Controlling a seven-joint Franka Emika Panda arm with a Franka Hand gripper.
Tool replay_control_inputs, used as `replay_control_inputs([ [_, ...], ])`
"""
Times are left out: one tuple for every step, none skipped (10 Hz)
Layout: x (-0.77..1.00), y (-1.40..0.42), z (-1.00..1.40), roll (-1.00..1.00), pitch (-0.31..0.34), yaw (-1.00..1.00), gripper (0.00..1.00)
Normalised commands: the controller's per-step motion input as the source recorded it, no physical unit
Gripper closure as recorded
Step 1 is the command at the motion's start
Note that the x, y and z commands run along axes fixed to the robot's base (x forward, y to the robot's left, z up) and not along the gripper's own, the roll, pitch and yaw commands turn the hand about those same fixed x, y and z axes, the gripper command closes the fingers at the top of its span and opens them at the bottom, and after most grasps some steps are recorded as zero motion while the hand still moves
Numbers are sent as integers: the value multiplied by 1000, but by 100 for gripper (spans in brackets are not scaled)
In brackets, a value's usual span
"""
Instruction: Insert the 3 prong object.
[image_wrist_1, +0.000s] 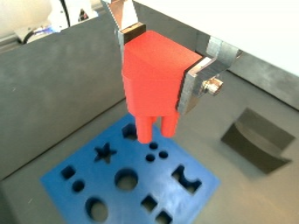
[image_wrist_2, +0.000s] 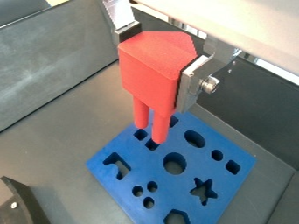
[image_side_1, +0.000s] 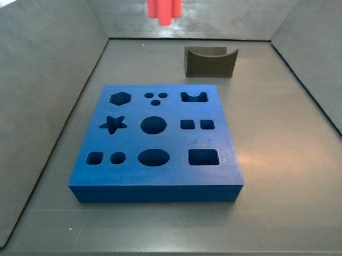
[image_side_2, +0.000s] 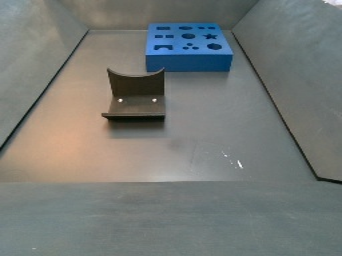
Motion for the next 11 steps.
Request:
replay_control_inputs([
  [-214,746,-1000,0,-23,-29,100],
  [-217,677,-1000,-21,-20,-63,100],
  [-20,529,-820,-186,-66,0,100],
  [0,414,-651,-264,-117,-6,100],
  [43,3,-783,-151,-136,-69,100],
  [137,-117,-889,-43,-170,-86,100],
  [123,-214,-823,-60,-204,-57,100],
  [0,-166,-797,-69,-206,-34,100],
  [-46,-17,-797,-63,-214,-20,100],
  [-109,0,-763,-70,-227,0,100],
  [-60,0,-397,-94,-163,0,100],
])
